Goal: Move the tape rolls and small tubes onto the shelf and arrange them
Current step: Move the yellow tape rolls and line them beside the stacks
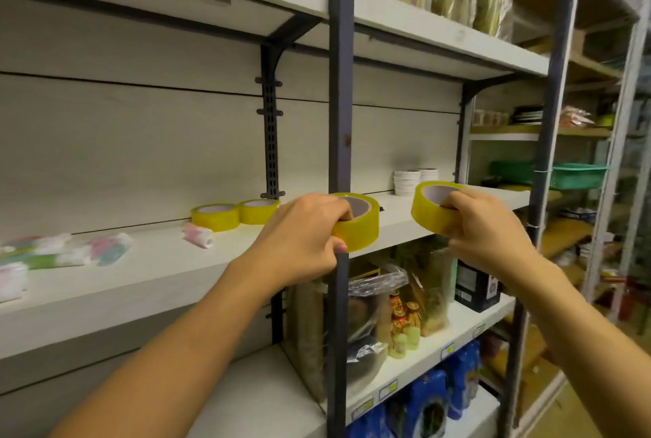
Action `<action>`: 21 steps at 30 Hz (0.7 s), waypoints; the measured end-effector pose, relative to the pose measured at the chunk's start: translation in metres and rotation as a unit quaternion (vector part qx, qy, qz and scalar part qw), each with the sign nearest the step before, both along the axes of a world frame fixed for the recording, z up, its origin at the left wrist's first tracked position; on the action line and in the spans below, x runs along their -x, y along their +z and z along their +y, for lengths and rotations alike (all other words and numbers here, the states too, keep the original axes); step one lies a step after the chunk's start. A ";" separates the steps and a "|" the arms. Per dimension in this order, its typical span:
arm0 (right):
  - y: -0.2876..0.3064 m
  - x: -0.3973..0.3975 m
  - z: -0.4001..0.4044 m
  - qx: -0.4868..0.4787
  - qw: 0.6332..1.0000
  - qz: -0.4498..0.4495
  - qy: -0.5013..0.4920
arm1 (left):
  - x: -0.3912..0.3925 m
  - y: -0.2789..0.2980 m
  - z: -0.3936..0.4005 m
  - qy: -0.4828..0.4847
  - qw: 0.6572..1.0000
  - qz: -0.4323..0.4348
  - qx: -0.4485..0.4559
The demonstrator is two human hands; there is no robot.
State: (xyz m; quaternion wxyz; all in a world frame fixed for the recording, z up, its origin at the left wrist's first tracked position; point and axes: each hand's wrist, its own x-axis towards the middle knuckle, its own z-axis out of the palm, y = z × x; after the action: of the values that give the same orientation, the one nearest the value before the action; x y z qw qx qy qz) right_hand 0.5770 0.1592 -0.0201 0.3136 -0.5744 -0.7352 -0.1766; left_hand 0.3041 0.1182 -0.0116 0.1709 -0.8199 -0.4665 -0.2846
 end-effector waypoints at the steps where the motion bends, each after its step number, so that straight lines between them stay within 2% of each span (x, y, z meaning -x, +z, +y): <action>1: 0.000 -0.012 0.006 0.001 1.000 0.001 -0.003 | -0.011 0.001 0.005 -0.003 1.000 0.000 -0.004; 13: -0.016 -0.186 0.084 0.014 0.999 -0.038 -0.029 | -0.170 0.005 0.091 0.035 0.999 0.011 -0.010; 21: -0.029 -0.262 0.139 0.023 0.999 -0.027 -0.021 | -0.249 0.006 0.153 0.074 0.997 0.028 0.004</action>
State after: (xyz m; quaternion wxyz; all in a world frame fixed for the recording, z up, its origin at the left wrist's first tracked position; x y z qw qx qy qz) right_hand 0.8392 0.2983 -0.0489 0.2769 -0.5914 -0.7352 -0.1818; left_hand 0.5534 0.2712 -0.0053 0.2008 -0.7917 -0.5218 -0.2463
